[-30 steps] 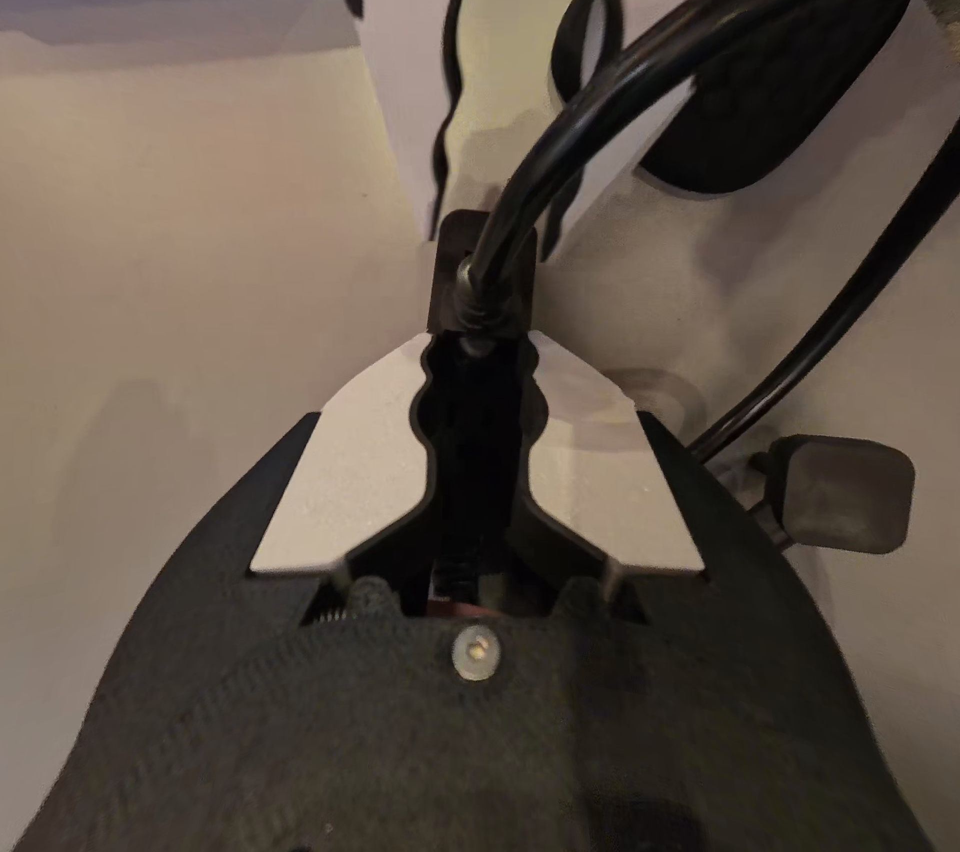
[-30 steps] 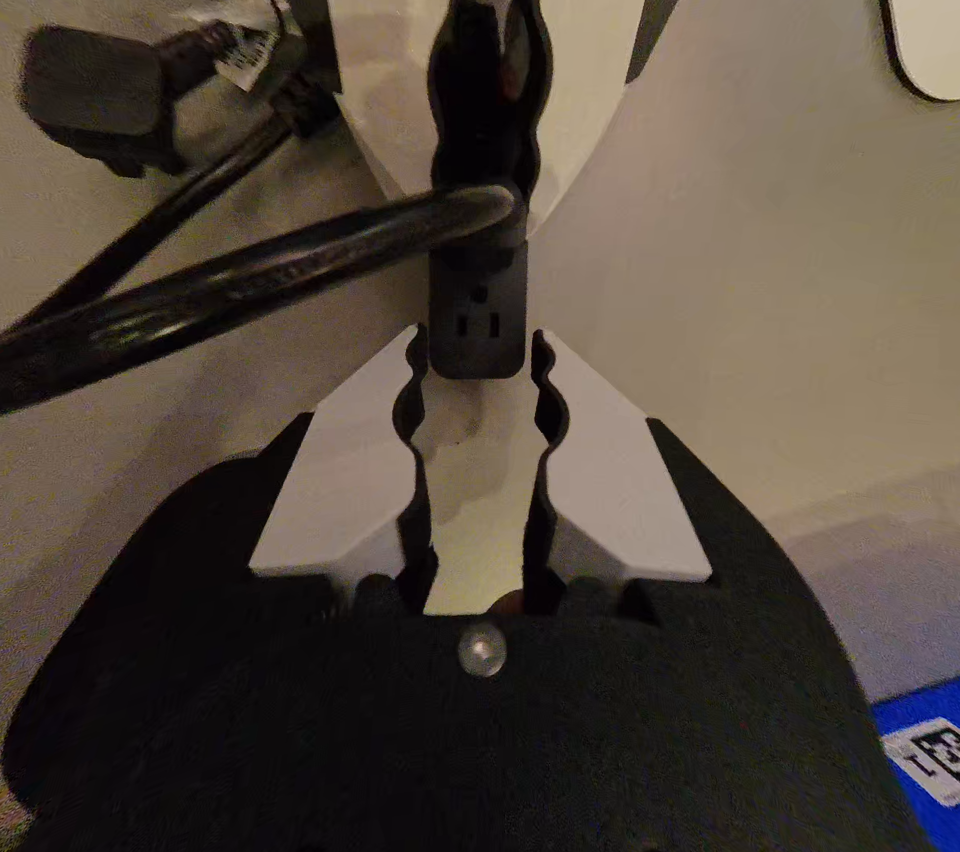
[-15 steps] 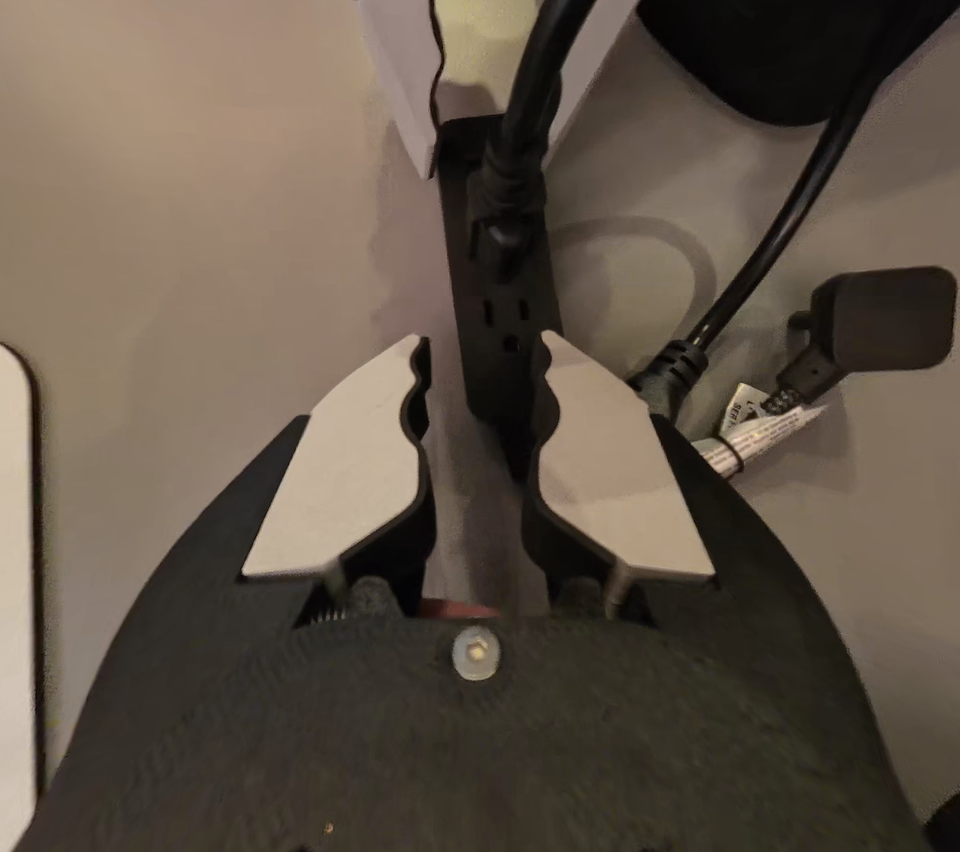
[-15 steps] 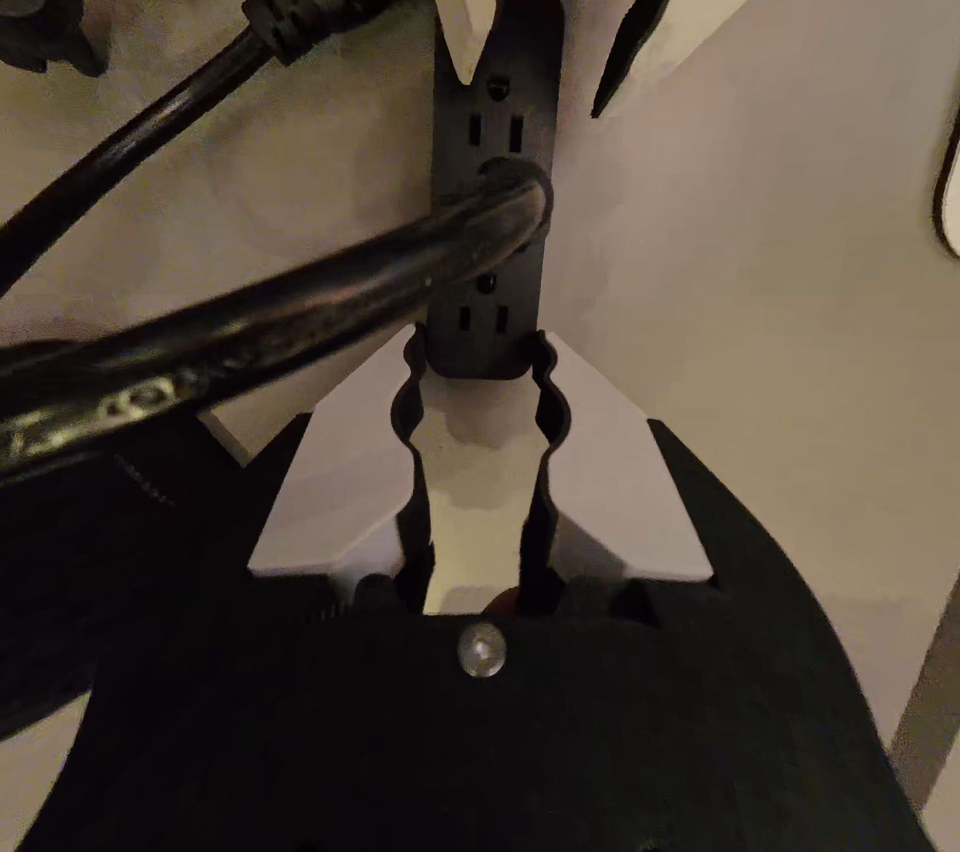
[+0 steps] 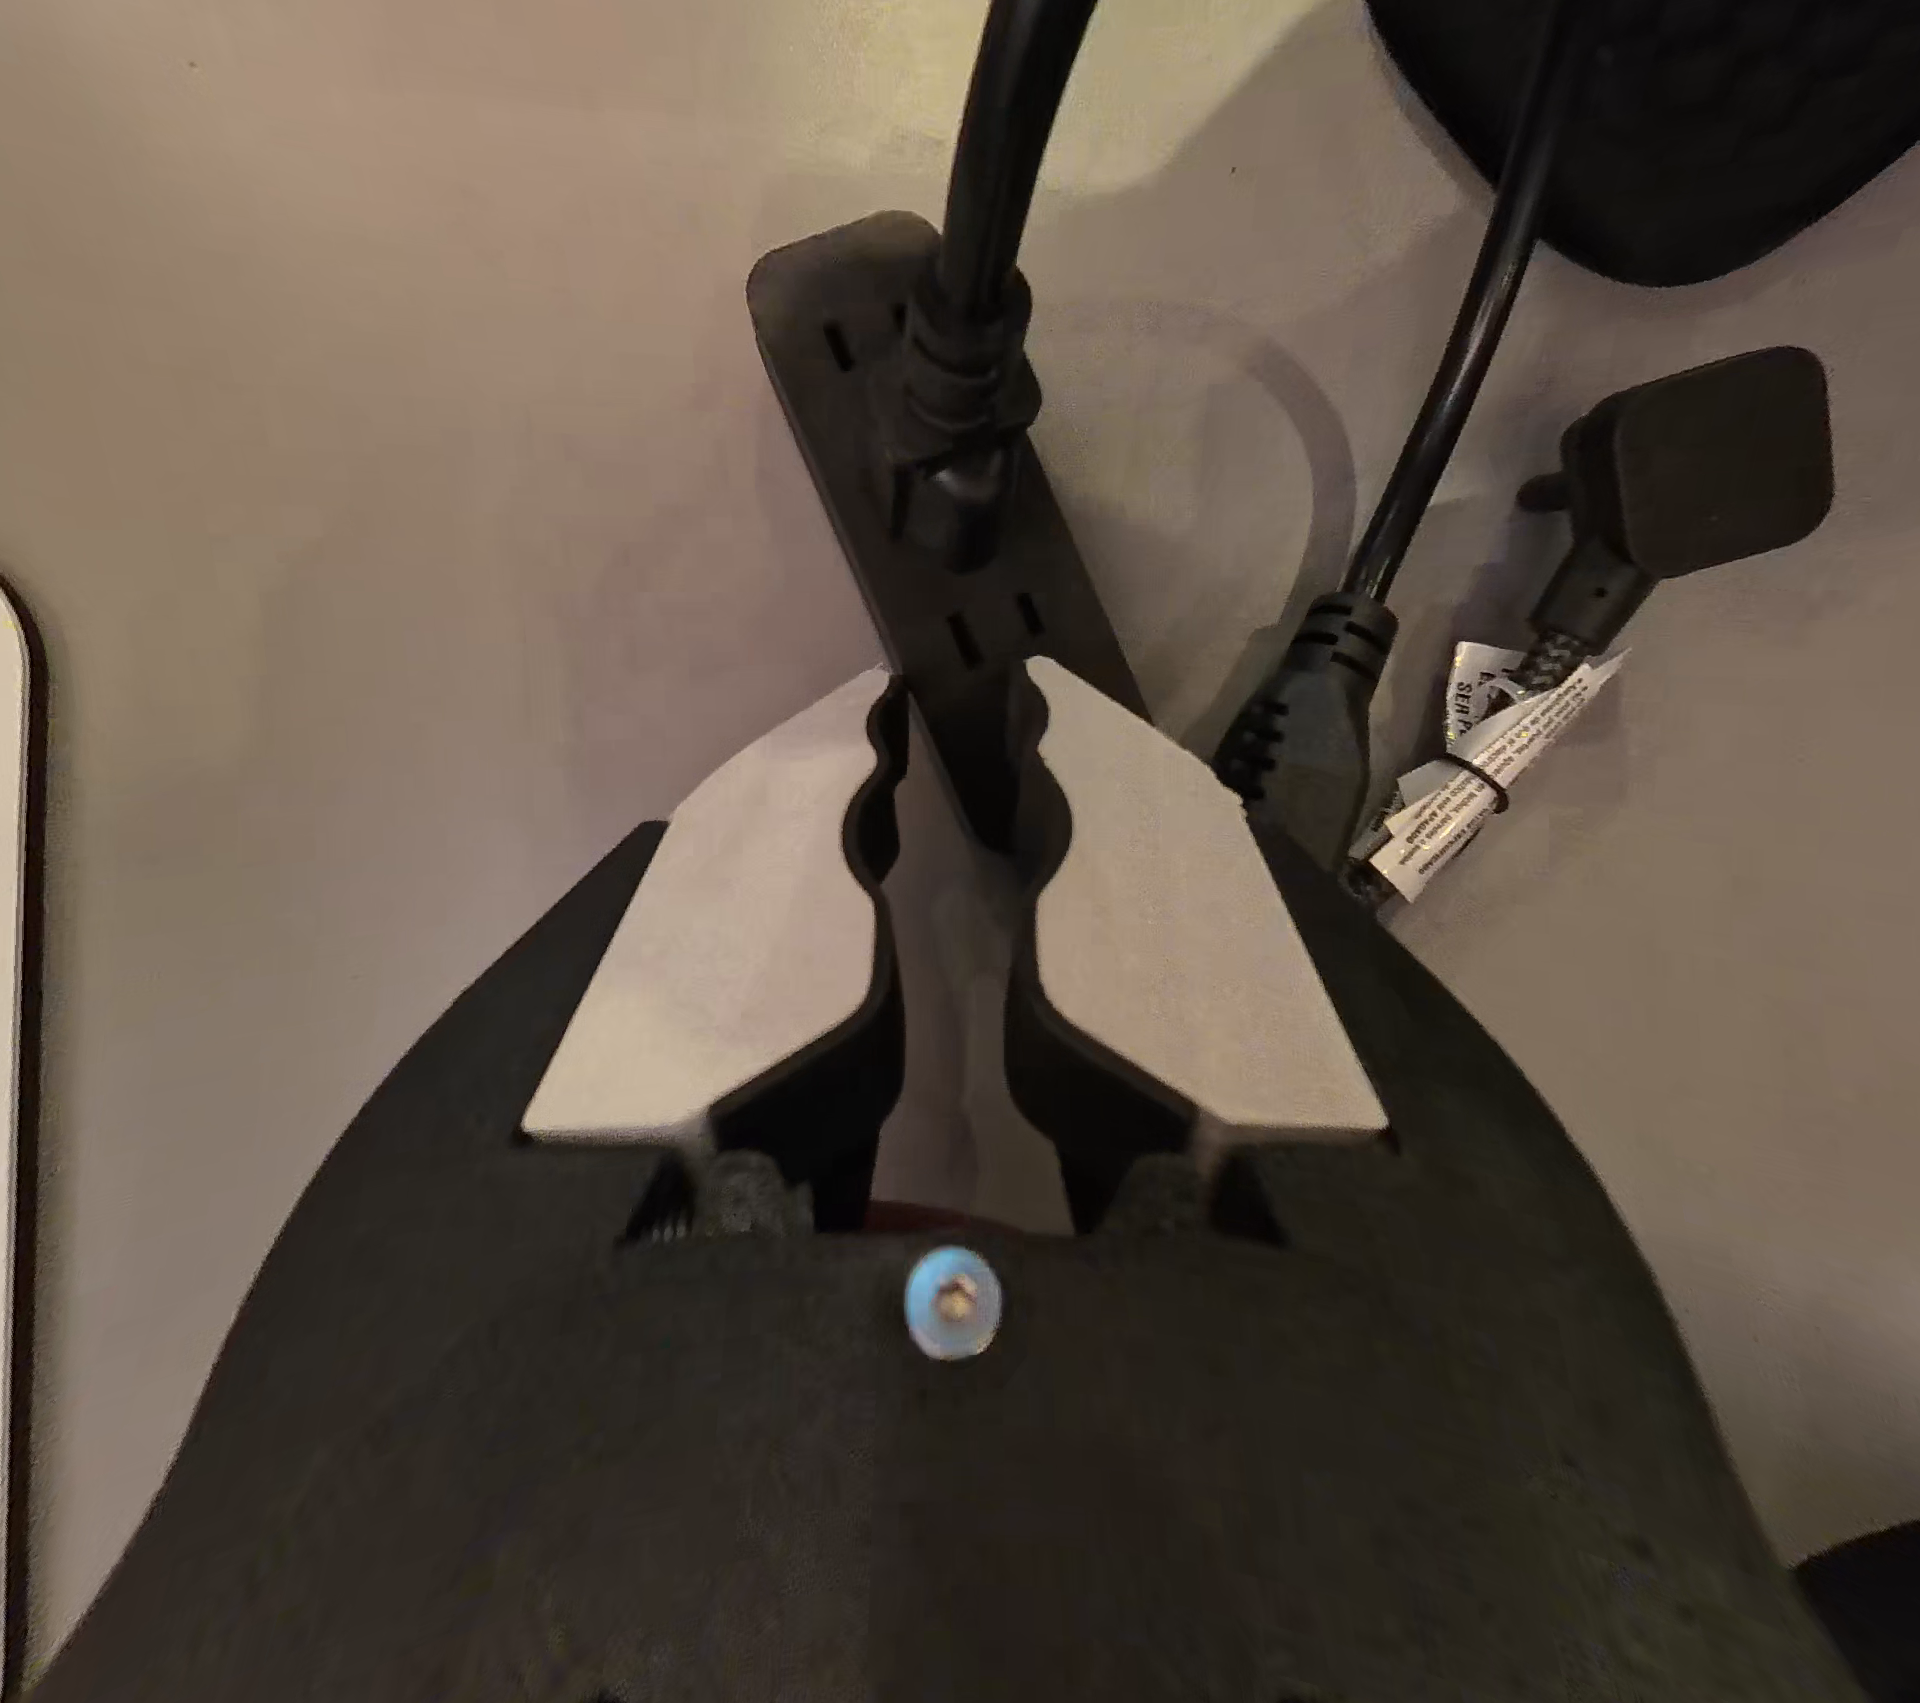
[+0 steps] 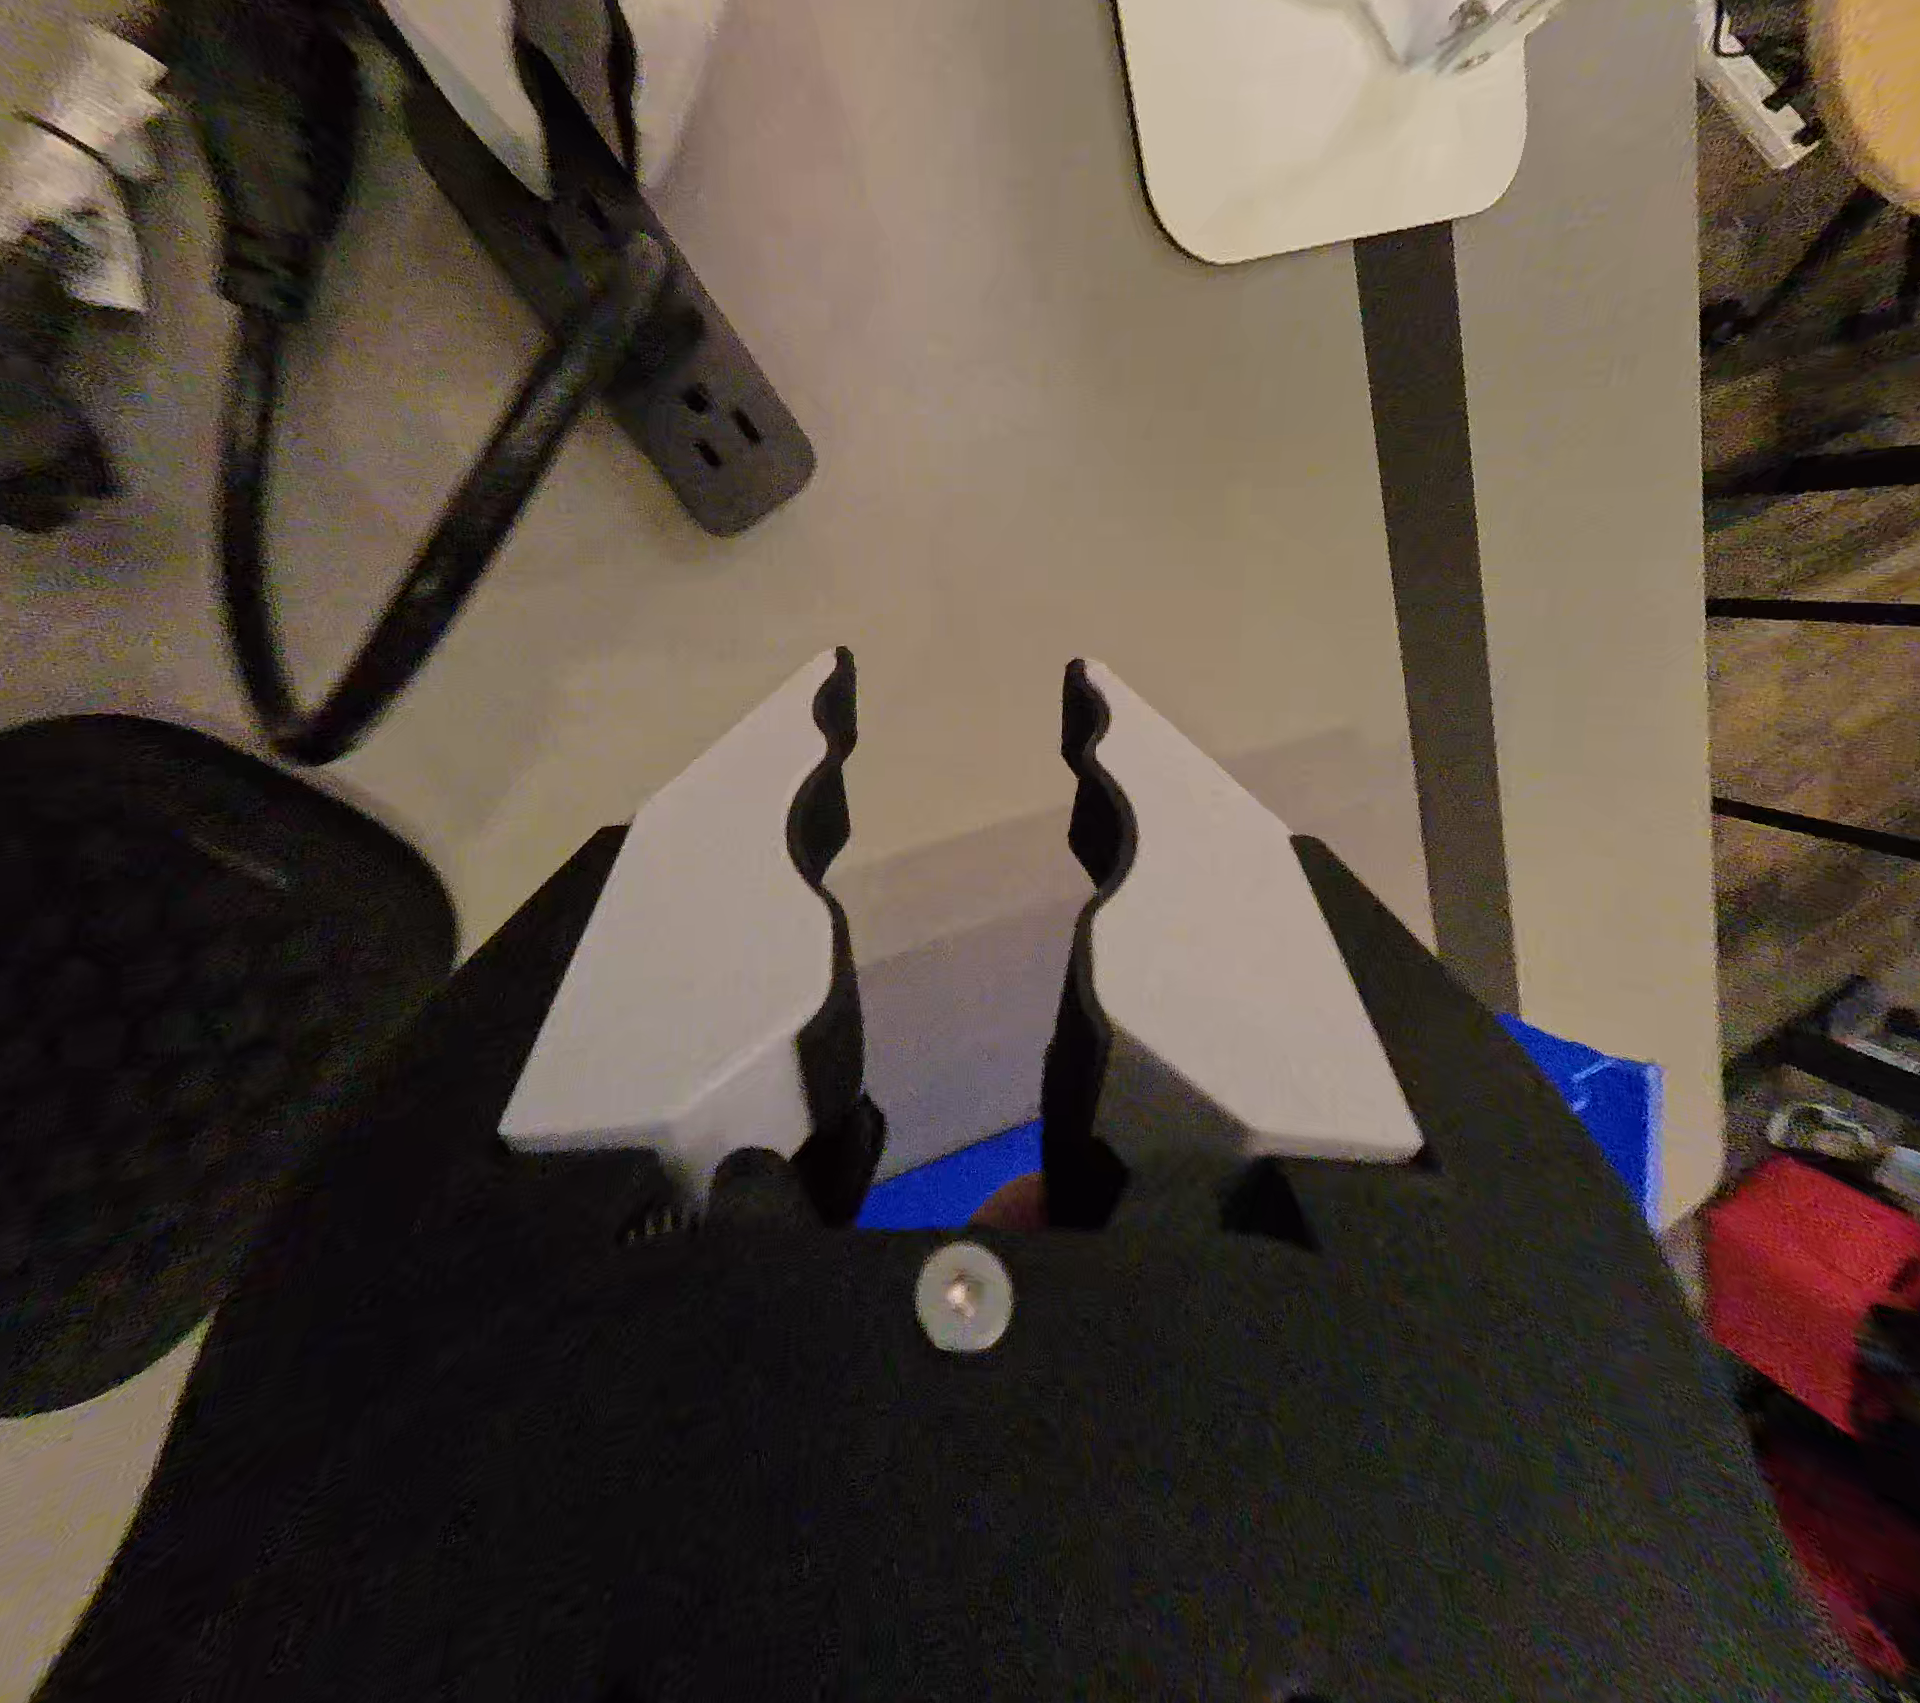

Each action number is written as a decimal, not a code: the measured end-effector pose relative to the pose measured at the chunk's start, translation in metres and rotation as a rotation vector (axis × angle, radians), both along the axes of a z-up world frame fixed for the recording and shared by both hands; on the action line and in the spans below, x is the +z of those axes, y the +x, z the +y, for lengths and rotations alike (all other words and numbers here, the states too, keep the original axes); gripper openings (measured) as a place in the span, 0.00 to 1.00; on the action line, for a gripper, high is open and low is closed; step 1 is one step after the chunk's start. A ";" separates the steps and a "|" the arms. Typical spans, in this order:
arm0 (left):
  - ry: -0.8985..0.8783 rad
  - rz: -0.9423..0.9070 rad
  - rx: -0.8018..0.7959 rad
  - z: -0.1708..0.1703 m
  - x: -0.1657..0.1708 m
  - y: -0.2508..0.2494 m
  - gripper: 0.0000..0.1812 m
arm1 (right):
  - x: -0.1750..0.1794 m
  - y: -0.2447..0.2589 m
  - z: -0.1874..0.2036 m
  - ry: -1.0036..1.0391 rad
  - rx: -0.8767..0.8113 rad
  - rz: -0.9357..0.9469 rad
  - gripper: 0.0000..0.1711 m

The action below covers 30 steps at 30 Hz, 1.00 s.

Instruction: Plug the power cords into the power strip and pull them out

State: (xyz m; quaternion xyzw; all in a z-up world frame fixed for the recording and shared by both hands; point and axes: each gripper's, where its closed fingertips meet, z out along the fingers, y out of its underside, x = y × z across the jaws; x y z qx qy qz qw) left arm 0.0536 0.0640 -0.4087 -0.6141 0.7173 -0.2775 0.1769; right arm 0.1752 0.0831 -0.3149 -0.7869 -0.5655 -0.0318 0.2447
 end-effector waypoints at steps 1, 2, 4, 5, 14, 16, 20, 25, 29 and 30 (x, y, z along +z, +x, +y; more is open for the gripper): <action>0.003 0.002 -0.001 0.000 0.000 0.000 0.09 | 0.017 -0.005 -0.015 -0.009 -0.012 0.070 0.20; 0.003 0.002 0.000 0.000 0.000 0.000 0.09 | 0.032 -0.016 -0.034 -0.023 -0.001 0.145 0.19; -0.009 0.001 0.004 0.000 0.000 0.000 0.09 | 0.047 -0.043 -0.081 -0.096 0.080 0.231 0.16; -0.013 0.001 0.005 0.000 0.000 0.000 0.09 | 0.048 -0.055 -0.097 -0.103 0.108 0.244 0.16; -0.013 0.054 0.026 -0.003 -0.001 -0.005 0.10 | -0.026 -0.034 -0.070 -0.038 -0.128 0.051 0.05; -0.006 0.065 0.026 -0.003 -0.001 -0.005 0.10 | -0.030 -0.029 -0.056 -0.026 -0.128 0.042 0.02; -0.006 0.081 0.034 -0.005 0.000 -0.005 0.10 | -0.030 -0.025 -0.022 0.031 -0.107 -0.005 0.00; -0.006 0.094 0.068 -0.004 0.002 -0.003 0.11 | -0.038 -0.037 0.022 0.074 -0.051 -0.035 0.00; 0.004 0.119 0.035 -0.011 0.001 -0.006 0.11 | -0.047 -0.053 0.040 0.076 -0.015 -0.047 0.00; 0.011 0.122 0.037 -0.011 0.001 -0.004 0.10 | -0.050 -0.055 0.041 0.074 -0.010 -0.042 0.00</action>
